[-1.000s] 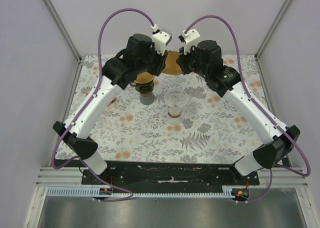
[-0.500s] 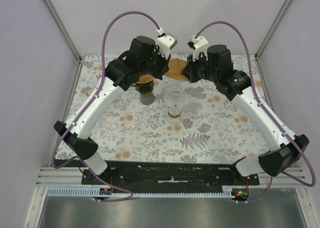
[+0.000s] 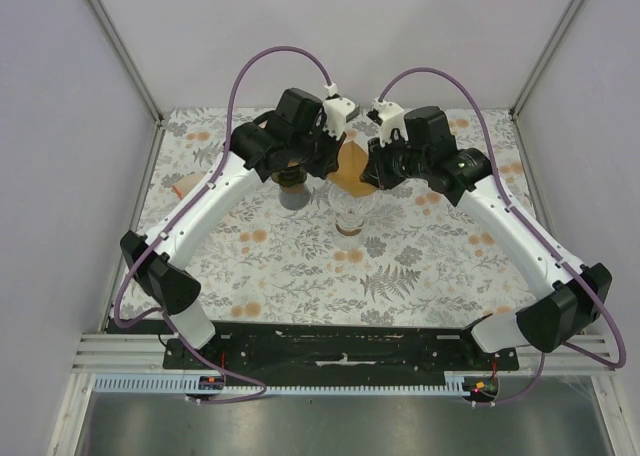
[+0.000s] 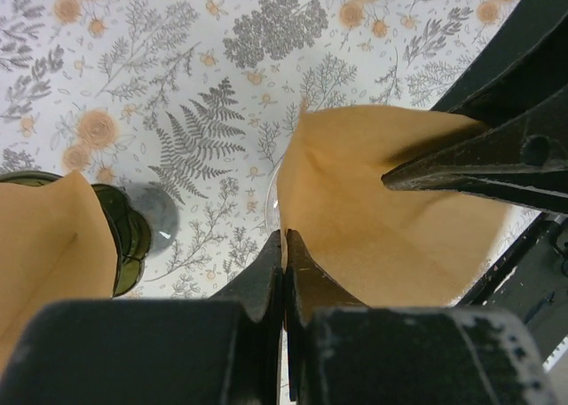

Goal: Place the coffee filter in the dripper

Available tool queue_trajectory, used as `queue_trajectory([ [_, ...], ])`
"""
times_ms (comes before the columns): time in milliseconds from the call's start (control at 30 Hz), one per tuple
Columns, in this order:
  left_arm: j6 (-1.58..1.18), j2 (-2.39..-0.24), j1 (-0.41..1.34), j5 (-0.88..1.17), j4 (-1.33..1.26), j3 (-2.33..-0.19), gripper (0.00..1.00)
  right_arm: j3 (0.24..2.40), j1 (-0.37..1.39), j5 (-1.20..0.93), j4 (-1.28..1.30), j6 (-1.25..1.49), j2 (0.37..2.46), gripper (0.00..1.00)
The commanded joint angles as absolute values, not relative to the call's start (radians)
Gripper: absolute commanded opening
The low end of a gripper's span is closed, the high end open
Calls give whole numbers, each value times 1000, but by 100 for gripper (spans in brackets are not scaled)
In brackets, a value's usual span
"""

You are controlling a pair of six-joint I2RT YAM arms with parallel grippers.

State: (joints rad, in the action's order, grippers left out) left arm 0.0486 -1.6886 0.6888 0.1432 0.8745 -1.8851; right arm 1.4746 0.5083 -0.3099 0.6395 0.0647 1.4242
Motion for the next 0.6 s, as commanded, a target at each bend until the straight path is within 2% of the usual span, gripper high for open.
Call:
queue_trajectory([
  [0,11,-1690,681,202,896,-1867,2,1476,503,-342,649,71,1437,24],
  [100,11,-1689,683,212,896,-1842,2,1483,503,-351,649,61,1439,34],
  [333,-18,-1707,683,230,893,-1822,2,1516,503,-342,632,9,1379,45],
  [467,-15,-1710,683,216,894,-1821,2,1499,503,-278,601,-55,1309,46],
  [567,-17,-1718,683,227,900,-1819,2,1432,508,-314,516,-64,1243,43],
])
